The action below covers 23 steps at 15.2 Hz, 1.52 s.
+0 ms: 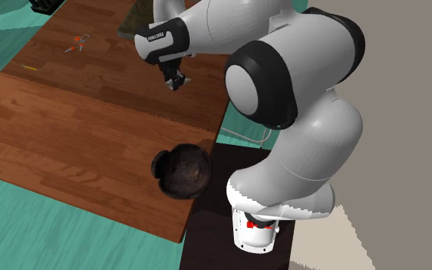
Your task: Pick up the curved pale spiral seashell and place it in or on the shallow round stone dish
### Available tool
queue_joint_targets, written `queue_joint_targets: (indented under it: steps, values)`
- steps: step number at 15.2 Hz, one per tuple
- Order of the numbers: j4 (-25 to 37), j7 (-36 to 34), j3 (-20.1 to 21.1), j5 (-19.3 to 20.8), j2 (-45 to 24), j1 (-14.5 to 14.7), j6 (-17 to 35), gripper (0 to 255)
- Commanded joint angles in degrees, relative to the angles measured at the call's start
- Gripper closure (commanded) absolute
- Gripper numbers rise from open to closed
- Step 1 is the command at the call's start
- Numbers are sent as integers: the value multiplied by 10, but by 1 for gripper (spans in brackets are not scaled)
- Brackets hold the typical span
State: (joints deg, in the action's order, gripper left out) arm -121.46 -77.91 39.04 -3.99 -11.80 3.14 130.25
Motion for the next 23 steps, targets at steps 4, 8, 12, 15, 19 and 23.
queue_joint_targets:
  steps: [4, 8, 12, 15, 19, 23]
  values:
    - [16, 6, 5, -16, 24, -6, -36, 255]
    - [30, 11, 8, -28, 43, -10, -65, 255]
    - [46, 14, 9, -38, 59, -13, -95, 255]
    - [59, 16, 9, -44, 70, -15, -117, 255]
    - [78, 17, 9, -51, 83, -18, -147, 255]
    - [100, 17, 8, -56, 94, -20, -177, 255]
